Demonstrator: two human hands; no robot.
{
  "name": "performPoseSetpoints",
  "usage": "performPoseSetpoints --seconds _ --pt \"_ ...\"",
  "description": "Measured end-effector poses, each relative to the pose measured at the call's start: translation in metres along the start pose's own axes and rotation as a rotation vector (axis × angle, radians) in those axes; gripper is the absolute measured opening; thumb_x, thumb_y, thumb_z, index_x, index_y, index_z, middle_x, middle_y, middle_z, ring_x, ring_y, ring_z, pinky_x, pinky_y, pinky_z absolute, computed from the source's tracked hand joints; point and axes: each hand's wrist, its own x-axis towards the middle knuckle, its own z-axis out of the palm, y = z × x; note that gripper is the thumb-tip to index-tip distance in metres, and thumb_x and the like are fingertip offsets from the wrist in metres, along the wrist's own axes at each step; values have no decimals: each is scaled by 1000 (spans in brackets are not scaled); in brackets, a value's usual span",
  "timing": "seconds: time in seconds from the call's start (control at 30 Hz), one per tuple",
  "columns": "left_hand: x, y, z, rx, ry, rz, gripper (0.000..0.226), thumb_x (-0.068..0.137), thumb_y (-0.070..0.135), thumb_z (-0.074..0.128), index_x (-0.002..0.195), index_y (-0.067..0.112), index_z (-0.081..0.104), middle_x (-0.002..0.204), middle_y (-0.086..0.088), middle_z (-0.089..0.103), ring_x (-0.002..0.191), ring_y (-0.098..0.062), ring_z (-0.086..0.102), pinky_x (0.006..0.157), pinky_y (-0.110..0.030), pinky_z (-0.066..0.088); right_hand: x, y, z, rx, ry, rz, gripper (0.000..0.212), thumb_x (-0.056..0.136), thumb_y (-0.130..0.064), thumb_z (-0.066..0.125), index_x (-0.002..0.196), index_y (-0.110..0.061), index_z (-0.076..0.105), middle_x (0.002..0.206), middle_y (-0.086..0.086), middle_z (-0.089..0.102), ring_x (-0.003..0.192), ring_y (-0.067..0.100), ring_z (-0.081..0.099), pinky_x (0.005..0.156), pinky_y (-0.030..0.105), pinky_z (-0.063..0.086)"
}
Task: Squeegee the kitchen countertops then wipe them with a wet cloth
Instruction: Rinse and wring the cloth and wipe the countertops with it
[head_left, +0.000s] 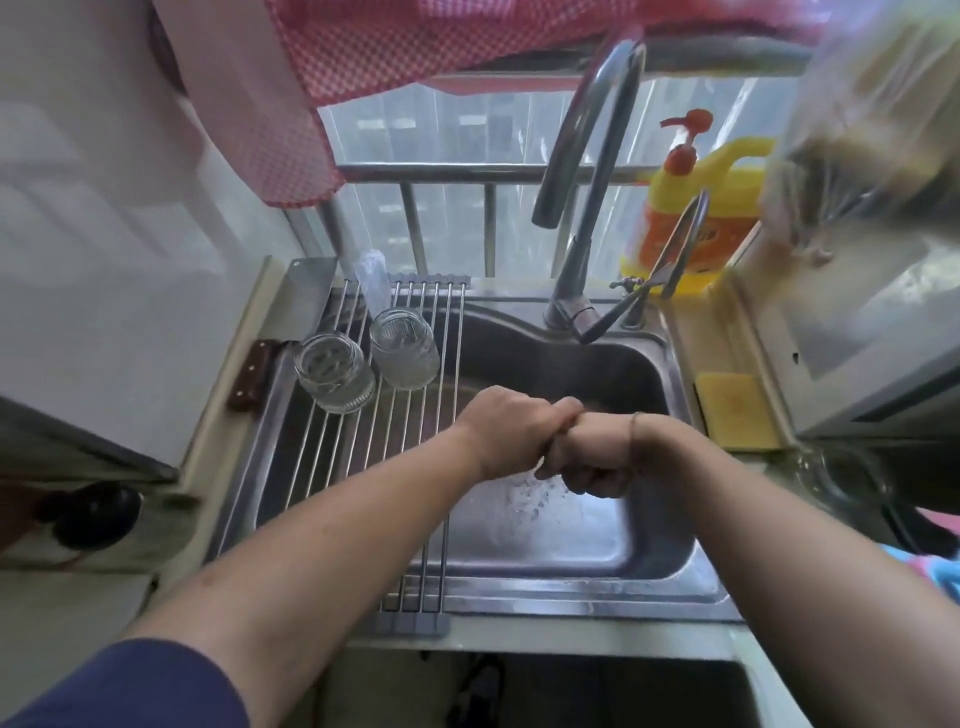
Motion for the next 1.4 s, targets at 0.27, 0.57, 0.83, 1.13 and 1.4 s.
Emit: performPoseSetpoints --seconds 0.27,0.57,0.83,1.13,1.4 --pt "-2 -3 -12 -679 -356 -842 14 79 25 70 78 14 61 75 -6 59 68 -24 59 59 -28 43 -3 38 21 -382 976 -410 24 82 -26 70 103 -20 61 86 -4 63 76 16 61 64 27 50" --pt "8 13 -47 -1508 -917 -847 31 96 22 49 65 18 45 49 8 33 35 -3 23 36 -15 16 -9 78 17 -1140 1162 -837 88 76 -10 64 151 -6 21 159 11 21 146 29 23 104 44 42" --pt "25 26 -84 -1448 -1138 -732 38 94 22 46 57 20 37 45 7 28 33 -3 20 41 -16 7 -12 39 1 -1186 1339 -1186 54 84 -18 60 131 -4 40 125 19 49 109 37 59 80 43 47" --pt "31 26 -69 -1036 -857 -797 32 82 13 60 59 19 38 50 0 32 42 -13 22 47 -23 15 -11 16 2 -1319 1316 -603 23 67 -17 73 63 -14 51 46 3 52 40 25 49 45 24 22" --pt "21 26 -37 -349 -521 -571 9 73 17 53 65 17 52 63 1 56 58 -21 58 52 -26 47 -17 -8 18 -1344 751 -208 7 80 -18 49 75 -23 49 69 -6 53 65 26 55 59 27 43"
